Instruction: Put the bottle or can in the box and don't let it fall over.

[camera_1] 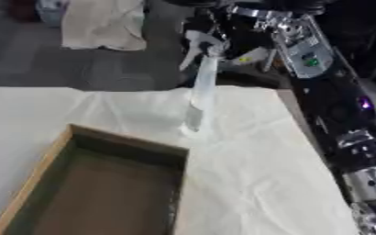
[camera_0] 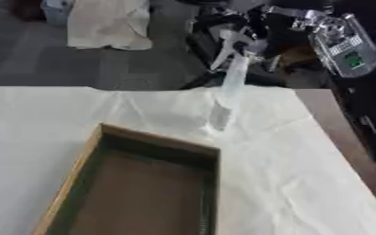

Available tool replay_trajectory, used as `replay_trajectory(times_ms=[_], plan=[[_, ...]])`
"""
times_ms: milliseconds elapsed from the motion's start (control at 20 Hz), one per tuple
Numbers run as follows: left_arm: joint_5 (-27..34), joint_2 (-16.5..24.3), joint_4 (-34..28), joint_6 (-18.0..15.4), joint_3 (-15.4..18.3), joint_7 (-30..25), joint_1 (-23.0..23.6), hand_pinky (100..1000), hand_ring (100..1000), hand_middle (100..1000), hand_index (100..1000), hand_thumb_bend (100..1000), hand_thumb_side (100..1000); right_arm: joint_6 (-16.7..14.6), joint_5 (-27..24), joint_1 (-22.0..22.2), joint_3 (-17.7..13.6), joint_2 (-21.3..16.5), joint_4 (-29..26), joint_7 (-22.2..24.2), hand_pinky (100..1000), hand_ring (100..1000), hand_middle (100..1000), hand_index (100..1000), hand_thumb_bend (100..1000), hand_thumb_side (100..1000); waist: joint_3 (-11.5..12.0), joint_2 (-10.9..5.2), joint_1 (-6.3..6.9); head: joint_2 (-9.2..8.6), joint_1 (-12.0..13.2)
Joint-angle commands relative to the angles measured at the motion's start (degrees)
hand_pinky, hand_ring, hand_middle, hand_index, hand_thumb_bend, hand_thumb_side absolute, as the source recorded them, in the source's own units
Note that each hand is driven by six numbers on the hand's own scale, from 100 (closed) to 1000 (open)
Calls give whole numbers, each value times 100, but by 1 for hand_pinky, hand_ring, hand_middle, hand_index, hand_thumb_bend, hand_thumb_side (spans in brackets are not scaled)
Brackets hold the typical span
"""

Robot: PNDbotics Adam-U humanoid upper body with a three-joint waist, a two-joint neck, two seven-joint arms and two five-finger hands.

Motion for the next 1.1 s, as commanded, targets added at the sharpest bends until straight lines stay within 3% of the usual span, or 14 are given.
replay_trajectory(times_ms=[50, 450, 600, 1100], plan=[[-21, 70, -85, 1, 8, 5, -48, 685, 821, 853, 772, 232, 876, 6, 28, -141, -33, -113, -48, -51, 730, 579, 664, 633, 174, 100, -3, -117, 15, -47, -24], [-22, 69, -85, -4, 8, 9, -39, 684, 821, 854, 763, 228, 874, -11, 4, -134, -26, -128, -66, 6, 663, 588, 679, 649, 164, 100, -16, -132, 4, -29, -16], [-19, 69, -85, -10, 11, 13, -43, 684, 821, 854, 762, 225, 872, -17, 35, -133, -24, -132, -62, 15, 694, 506, 668, 643, 169, 100, -16, -139, 2, -29, -21], [-18, 63, -85, -22, 17, 20, -49, 683, 822, 854, 759, 221, 869, -50, 144, -117, -20, -133, -51, -18, 708, 496, 630, 610, 162, 100, -10, -136, -2, -18, -29]])
